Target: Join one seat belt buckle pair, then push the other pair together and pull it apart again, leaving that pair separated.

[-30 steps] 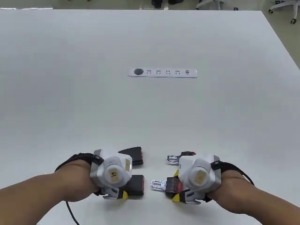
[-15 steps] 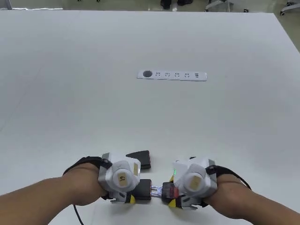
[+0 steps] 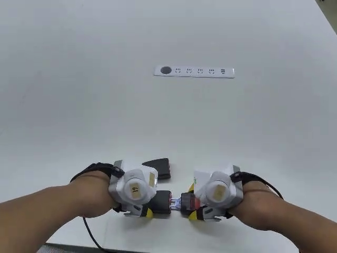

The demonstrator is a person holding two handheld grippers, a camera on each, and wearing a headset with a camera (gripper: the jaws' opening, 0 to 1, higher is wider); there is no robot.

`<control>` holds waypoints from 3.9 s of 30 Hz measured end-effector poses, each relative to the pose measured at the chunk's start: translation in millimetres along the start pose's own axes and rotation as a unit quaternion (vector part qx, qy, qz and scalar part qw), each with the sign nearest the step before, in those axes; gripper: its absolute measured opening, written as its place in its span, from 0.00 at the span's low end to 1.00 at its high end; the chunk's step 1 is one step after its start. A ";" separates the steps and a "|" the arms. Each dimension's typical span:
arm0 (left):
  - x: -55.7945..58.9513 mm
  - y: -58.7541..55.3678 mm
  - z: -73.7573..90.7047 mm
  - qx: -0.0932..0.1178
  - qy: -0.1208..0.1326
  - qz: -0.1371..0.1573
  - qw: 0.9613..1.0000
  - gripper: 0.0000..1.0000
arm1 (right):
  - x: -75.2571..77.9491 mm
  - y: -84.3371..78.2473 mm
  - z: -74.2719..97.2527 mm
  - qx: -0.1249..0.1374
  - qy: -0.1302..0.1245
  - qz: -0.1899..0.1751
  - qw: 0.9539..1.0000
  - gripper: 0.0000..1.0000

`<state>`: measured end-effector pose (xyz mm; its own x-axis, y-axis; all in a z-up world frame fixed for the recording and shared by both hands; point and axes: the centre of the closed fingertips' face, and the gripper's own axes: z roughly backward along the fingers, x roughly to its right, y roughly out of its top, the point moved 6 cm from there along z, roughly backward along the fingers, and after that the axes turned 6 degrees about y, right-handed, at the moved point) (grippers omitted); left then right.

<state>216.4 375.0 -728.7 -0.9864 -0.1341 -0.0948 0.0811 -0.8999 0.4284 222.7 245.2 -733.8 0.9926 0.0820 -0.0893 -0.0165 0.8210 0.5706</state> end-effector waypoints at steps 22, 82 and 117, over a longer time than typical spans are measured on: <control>0.7 -2.6 0.2 0.002 0.002 0.004 1.000 0.32 | 0.3 14.5 -14.2 0.013 -0.007 -0.009 1.000 0.30; -27.8 23.8 41.5 0.032 0.046 0.031 0.998 0.41 | 7.6 30.7 27.4 0.042 -0.040 -0.016 0.998 0.31; -81.8 4.3 0.1 -0.008 0.032 0.013 0.999 0.38 | 68.2 -65.4 58.1 -0.036 -0.067 -0.047 0.996 0.33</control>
<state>297.4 382.2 -719.0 -0.9726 -0.1843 -0.1415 0.1101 -0.9018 0.4179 298.4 164.3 -729.8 0.9973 -0.0692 -0.0264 0.0731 0.8605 0.5042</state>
